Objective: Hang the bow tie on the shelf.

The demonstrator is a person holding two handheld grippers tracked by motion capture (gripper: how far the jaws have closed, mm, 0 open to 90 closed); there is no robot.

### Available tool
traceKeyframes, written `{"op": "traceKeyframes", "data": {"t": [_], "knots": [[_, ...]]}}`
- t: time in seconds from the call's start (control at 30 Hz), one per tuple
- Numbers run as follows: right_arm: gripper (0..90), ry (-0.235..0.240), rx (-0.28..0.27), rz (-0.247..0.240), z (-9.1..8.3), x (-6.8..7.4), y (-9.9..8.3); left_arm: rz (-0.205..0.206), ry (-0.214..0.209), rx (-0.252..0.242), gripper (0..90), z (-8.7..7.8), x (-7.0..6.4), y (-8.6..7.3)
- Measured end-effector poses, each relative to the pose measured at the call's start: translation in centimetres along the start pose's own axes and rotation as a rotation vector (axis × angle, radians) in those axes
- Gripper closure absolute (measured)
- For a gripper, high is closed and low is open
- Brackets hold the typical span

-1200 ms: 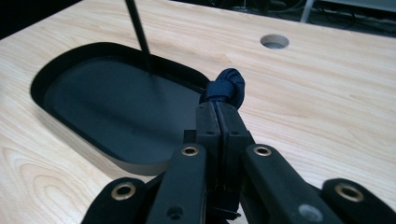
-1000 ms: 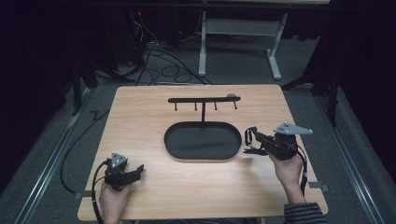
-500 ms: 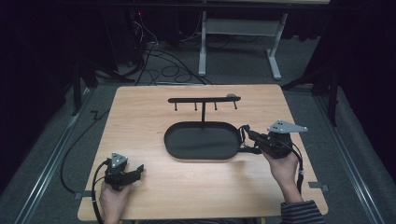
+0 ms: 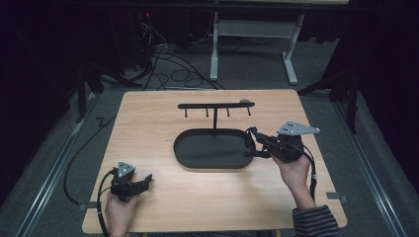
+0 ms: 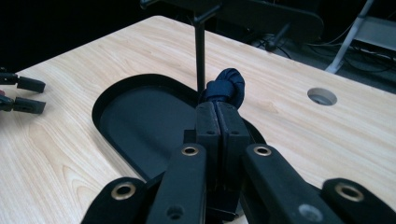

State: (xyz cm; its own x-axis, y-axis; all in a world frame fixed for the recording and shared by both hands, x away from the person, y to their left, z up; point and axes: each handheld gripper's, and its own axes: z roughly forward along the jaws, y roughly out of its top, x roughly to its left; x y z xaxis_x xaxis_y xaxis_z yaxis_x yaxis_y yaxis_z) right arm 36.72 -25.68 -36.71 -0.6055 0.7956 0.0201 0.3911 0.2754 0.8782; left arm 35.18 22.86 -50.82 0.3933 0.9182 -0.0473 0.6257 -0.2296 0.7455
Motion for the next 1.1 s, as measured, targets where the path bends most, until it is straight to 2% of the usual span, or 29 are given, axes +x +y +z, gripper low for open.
{"op": "traceKeyframes", "data": {"t": [0.6, 1.1], "knots": [[90.0, 0.017, -0.022, -0.005, 1.1, -0.6, 2.3, -0.001, -0.003, 0.001, 26.9, 0.0, 0.0, 0.0], [90.0, 0.01, -0.02, -0.009, 2.1, -1.0, 3.8, -0.001, -0.003, 0.0, 27.0, 0.0, 0.0, 0.0]]}}
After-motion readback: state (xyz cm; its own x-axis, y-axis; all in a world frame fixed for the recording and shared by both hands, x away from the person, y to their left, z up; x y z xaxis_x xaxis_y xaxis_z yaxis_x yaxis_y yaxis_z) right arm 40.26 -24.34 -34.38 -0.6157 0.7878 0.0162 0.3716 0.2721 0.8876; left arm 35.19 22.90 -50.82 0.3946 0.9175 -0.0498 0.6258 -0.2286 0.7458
